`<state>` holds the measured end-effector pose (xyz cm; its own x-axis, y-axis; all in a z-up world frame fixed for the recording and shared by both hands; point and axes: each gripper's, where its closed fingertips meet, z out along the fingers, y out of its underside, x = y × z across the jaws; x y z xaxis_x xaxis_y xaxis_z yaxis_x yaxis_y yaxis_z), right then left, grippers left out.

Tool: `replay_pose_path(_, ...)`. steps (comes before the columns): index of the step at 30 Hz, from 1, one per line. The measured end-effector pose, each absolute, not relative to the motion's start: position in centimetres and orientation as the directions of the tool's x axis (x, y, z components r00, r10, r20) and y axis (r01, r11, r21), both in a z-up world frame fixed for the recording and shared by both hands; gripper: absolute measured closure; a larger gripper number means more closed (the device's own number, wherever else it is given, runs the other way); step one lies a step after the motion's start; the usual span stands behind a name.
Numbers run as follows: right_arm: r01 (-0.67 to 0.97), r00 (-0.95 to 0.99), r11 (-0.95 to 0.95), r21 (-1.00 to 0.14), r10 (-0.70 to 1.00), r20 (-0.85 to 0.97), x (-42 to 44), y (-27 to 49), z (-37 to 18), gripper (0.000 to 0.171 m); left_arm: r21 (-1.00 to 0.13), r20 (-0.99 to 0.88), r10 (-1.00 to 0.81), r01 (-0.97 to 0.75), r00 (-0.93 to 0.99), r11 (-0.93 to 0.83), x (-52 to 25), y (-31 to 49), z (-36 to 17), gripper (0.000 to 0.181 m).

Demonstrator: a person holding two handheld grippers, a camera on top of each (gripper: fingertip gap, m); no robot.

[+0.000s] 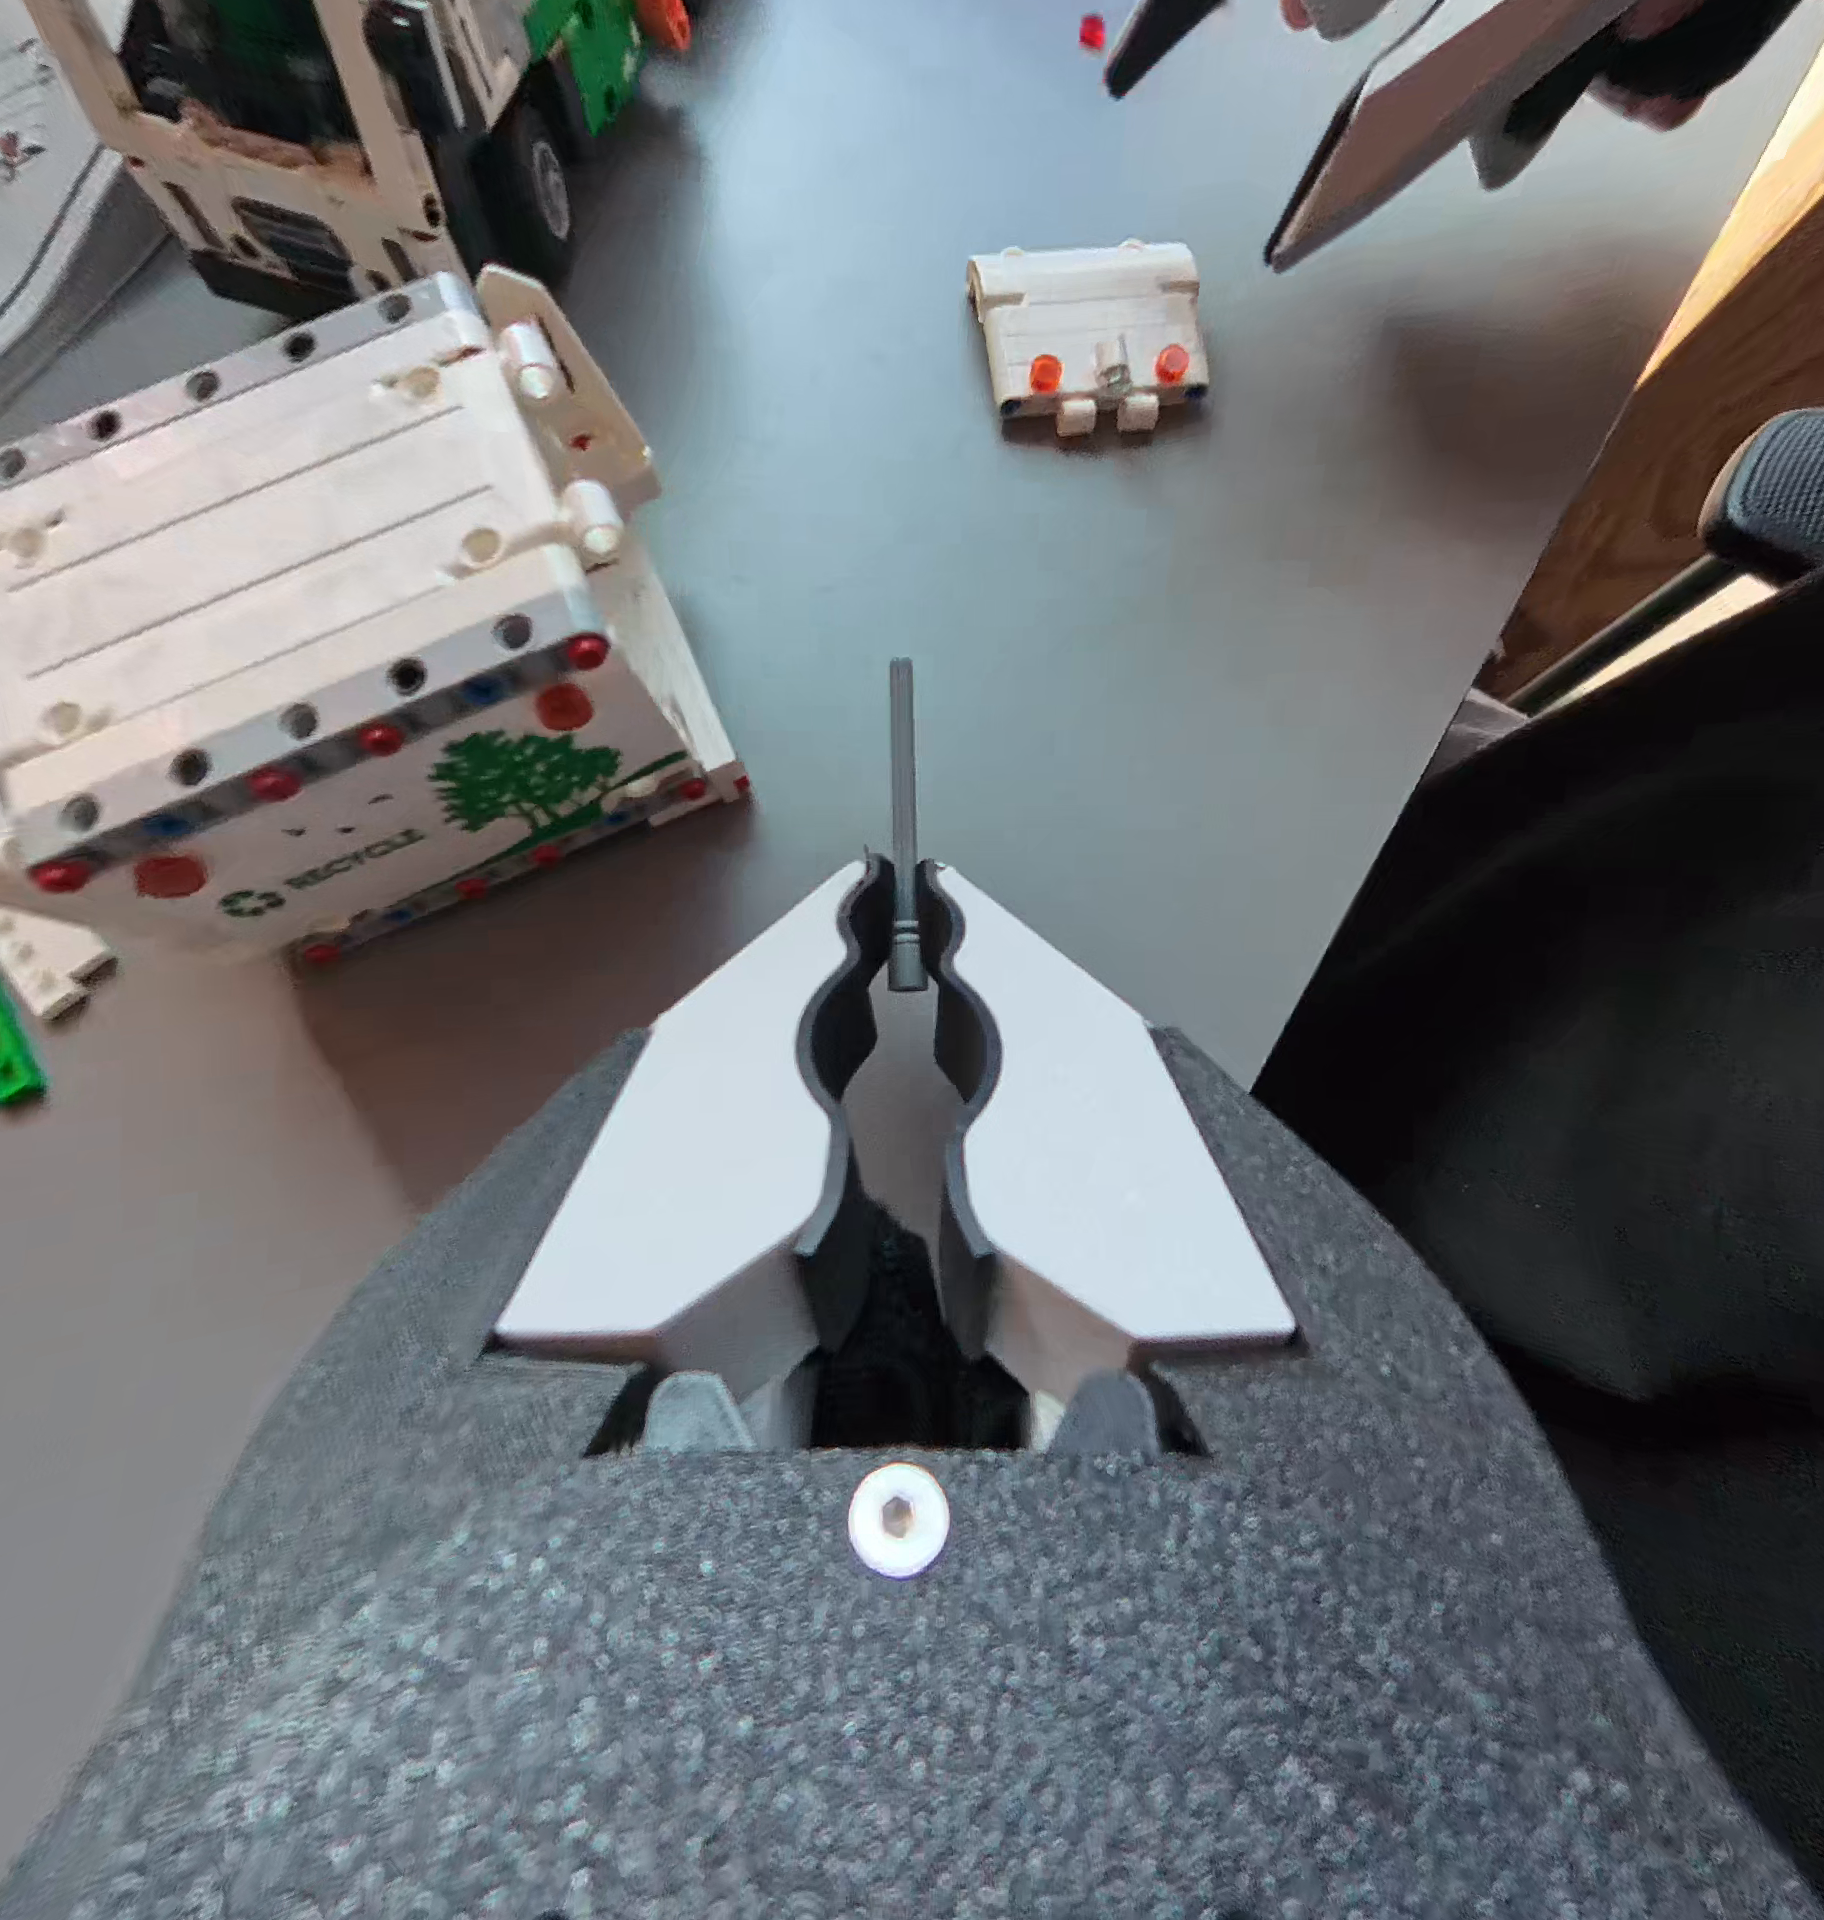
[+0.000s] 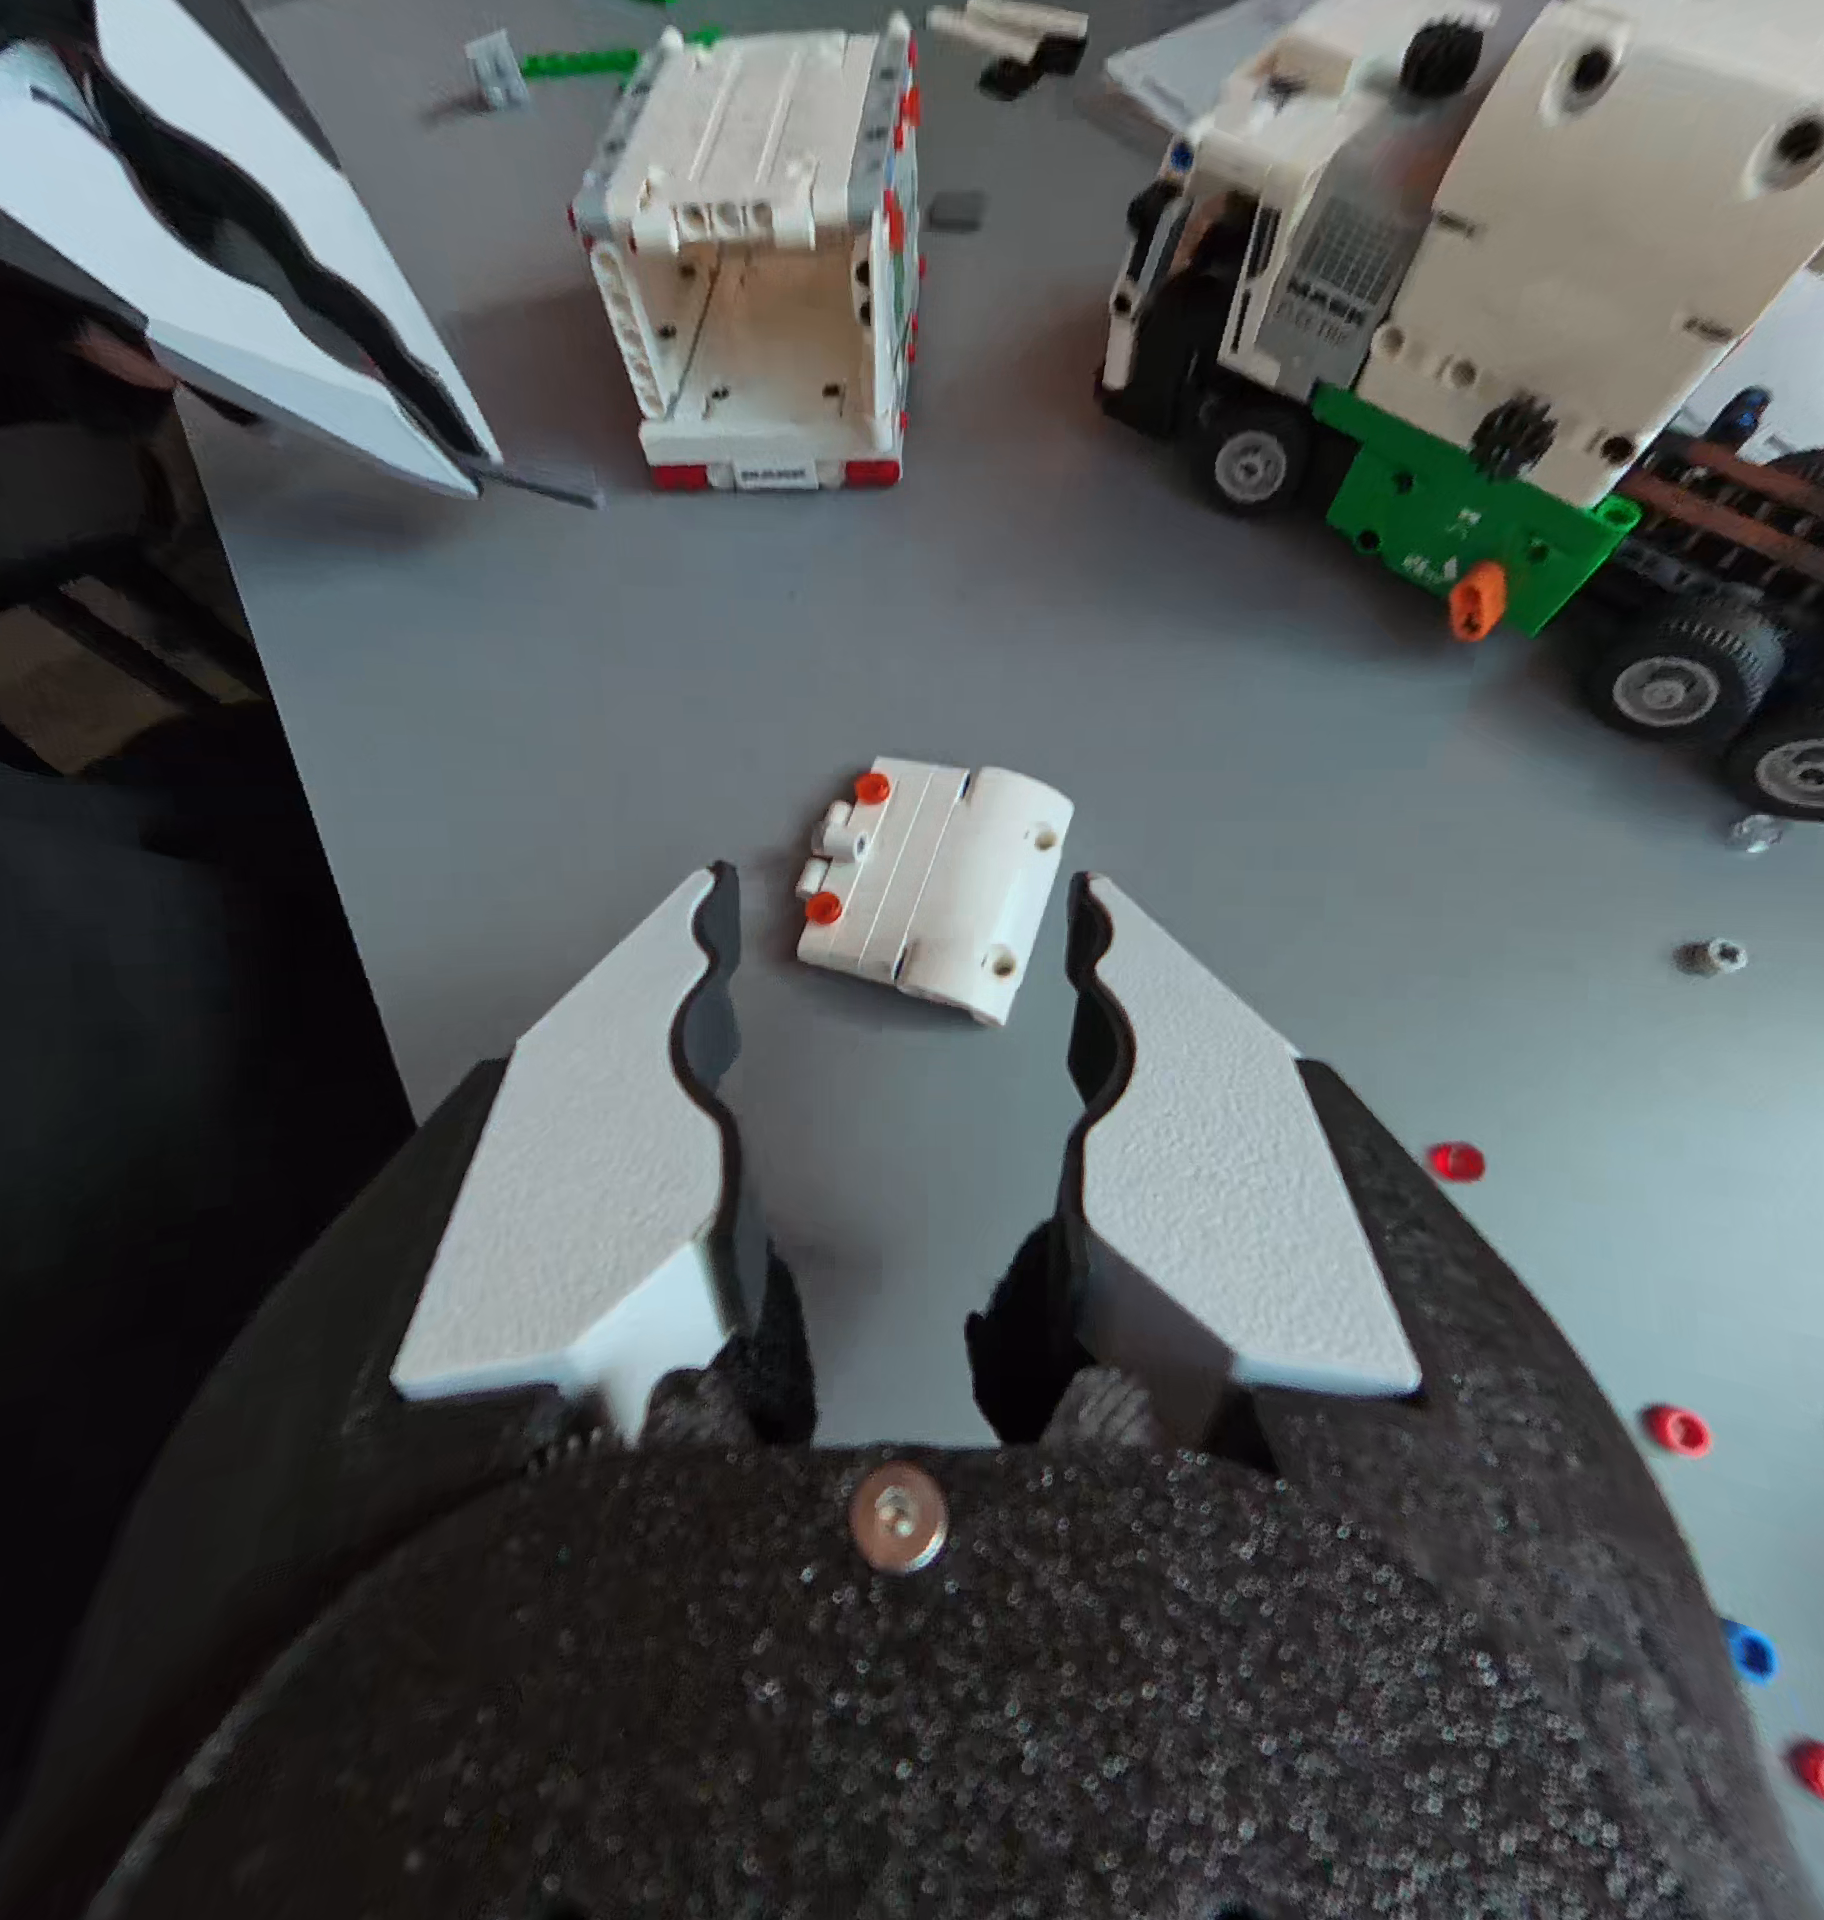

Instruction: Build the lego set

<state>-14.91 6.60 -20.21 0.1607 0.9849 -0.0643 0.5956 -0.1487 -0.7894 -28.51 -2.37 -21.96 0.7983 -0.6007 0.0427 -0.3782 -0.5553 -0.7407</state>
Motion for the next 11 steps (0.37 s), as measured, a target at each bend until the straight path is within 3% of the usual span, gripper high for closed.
replay_pose_path(1, 0.628, 0.165, -0.16, -0.762, 0.984, -0.071, -14.4, 6.4, -20.9, 0.108, -0.727, 0.045, -0.609, -0.392, 0.792, -0.563, -28.2, -2.2, -22.3, 0.179)
replay_pose_path(8, 0.677, 0.186, -0.158, -0.719, 0.982, -0.041, -14.6, 6.5, -22.6, 0.107, -0.694, 0.09, -0.64, -0.413, 0.763, -0.589, -26.1, -1.7, -23.1, 0.179)
replay_pose_path(11, 0.704, 0.19, -0.152, -0.694, 0.982, -0.022, -14.8, 6.5, -23.3, 0.114, -0.671, 0.112, -0.626, -0.406, 0.772, -0.62, -26.0, -1.5, -23.7, 0.178)
